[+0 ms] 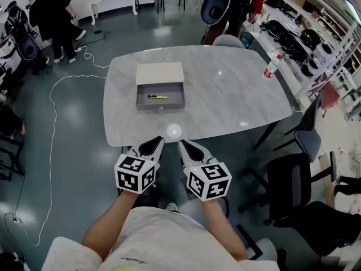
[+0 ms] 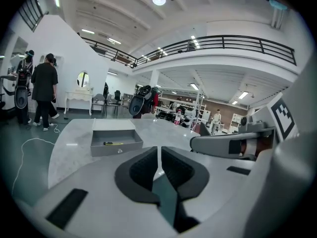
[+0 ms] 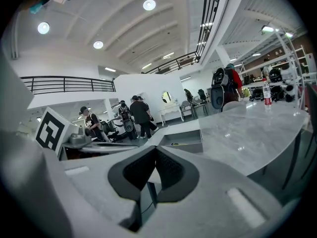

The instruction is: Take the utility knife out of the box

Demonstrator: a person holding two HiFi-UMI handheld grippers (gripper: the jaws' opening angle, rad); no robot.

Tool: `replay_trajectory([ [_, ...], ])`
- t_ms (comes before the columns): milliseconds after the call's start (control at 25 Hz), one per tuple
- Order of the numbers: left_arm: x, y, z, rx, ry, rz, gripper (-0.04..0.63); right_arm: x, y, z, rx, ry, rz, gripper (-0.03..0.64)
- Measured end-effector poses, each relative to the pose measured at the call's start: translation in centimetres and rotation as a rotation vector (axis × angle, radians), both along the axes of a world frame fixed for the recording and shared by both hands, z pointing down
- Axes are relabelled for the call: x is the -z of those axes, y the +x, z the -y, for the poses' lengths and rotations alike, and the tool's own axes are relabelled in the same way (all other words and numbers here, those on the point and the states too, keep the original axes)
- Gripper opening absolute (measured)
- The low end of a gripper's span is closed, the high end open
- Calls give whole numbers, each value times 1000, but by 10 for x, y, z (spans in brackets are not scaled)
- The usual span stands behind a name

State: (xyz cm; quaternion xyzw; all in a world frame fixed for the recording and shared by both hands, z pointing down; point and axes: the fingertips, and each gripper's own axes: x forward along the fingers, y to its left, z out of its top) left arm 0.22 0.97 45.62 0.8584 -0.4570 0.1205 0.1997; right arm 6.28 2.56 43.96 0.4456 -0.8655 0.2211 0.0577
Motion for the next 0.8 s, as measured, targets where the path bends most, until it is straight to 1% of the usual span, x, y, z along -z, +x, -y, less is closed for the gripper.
replay_trajectory([
  [280, -6, -14, 43, -3, -9, -9, 28, -4, -18, 41, 15, -8, -19, 5],
  [800, -15, -46, 136, -34, -36, -29, 28, -8, -52, 129, -3, -33, -60, 5],
])
